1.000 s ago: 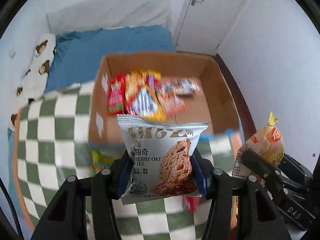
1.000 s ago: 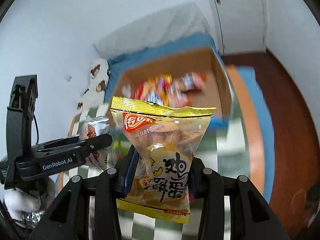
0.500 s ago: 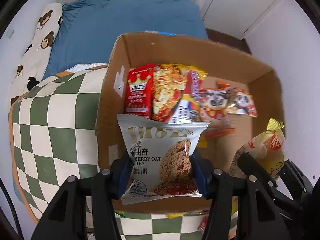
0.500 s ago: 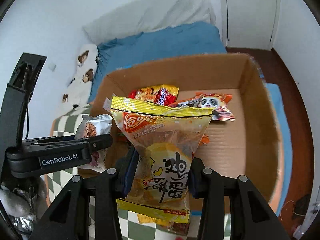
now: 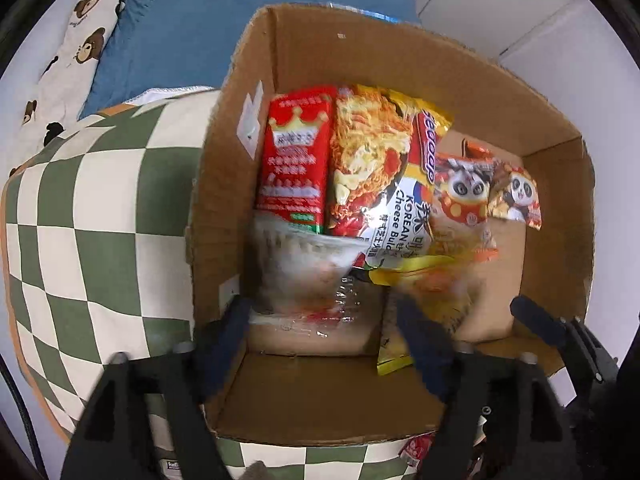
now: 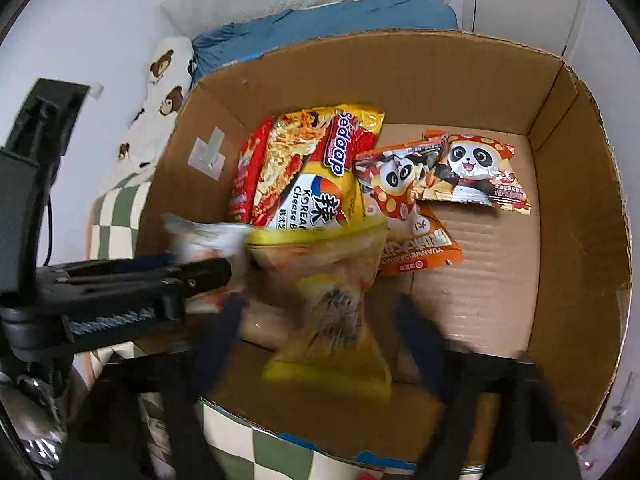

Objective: Organize snacks
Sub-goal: 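Lower both packets into the box and open both grippers, then grasp the green watermelon-gum bag with the right gripper while the left grasps a clear wrapper packet, then carry both packets over the cardboard box and lower them inside, then open both grippers to release the packets and lift out of the box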

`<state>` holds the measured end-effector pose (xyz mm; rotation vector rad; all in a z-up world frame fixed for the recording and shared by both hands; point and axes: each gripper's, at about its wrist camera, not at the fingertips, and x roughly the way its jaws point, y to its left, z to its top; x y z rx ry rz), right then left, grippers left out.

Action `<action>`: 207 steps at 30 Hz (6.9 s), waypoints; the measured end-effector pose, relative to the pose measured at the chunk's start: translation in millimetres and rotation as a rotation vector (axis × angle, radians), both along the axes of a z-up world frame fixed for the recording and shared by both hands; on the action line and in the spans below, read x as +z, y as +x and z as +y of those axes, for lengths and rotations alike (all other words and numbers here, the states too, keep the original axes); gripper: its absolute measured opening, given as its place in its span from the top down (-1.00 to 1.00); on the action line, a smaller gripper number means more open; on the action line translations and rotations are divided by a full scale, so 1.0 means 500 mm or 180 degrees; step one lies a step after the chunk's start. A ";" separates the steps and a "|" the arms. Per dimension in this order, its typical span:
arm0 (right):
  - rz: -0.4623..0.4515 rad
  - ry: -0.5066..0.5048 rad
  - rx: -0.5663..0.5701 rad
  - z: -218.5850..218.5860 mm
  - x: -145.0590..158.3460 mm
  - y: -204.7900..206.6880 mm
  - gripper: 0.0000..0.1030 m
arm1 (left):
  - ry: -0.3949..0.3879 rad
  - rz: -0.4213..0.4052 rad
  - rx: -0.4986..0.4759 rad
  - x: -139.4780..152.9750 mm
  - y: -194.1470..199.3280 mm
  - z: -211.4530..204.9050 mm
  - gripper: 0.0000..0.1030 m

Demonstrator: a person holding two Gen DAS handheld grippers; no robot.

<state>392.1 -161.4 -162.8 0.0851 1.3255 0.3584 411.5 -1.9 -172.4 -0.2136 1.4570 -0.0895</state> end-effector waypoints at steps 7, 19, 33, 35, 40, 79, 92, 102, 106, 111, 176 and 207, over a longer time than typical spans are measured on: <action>0.0016 -0.0043 -0.0113 -0.014 0.007 0.000 -0.80 | 0.0032 -0.0158 0.0012 0.033 -0.009 0.004 -0.76; -0.0410 -0.0205 -0.0378 -0.066 0.087 -0.059 -0.81 | 0.0250 -0.0852 0.0102 0.126 -0.088 -0.004 -0.76; -0.0517 0.0249 -0.0626 -0.135 0.135 -0.250 -0.87 | 0.0368 -0.1296 -0.0201 0.173 -0.298 0.024 -0.76; -0.0362 0.0337 -0.0603 -0.133 0.103 -0.288 -0.87 | 0.0536 -0.1169 -0.0386 0.136 -0.352 0.040 -0.76; 0.0120 0.0466 -0.0534 -0.103 -0.018 -0.383 -0.87 | 0.1307 -0.0658 -0.1133 -0.012 -0.486 0.064 -0.76; 0.0326 -0.0022 -0.0205 0.348 -0.227 -0.224 -0.11 | -0.0046 0.0440 0.1170 -0.275 -0.455 0.388 -0.19; 0.0498 -0.0356 0.0718 0.224 -0.264 -0.405 -0.09 | 0.0130 0.0260 0.0636 -0.267 -0.484 0.249 -0.15; 0.0508 -0.0219 0.0174 0.051 -0.262 -0.520 -0.08 | 0.0292 0.0188 0.0138 -0.271 -0.459 0.088 -0.15; 0.0435 -0.0292 -0.0040 0.012 -0.268 -0.560 -0.09 | 0.0388 0.0131 -0.0029 -0.271 -0.461 0.055 -0.16; 0.0312 -0.0398 -0.0321 -0.017 -0.271 -0.586 -0.10 | 0.0501 0.0112 -0.0129 -0.274 -0.472 0.014 -0.24; 0.0384 -0.0277 -0.0294 -0.131 -0.082 0.015 -0.81 | 0.0020 0.0058 -0.0483 -0.066 0.054 -0.129 -0.86; -0.1093 -0.0449 -0.0634 -0.180 0.149 -0.215 -0.81 | 0.0450 -0.1647 -0.0143 0.198 -0.232 -0.100 -0.87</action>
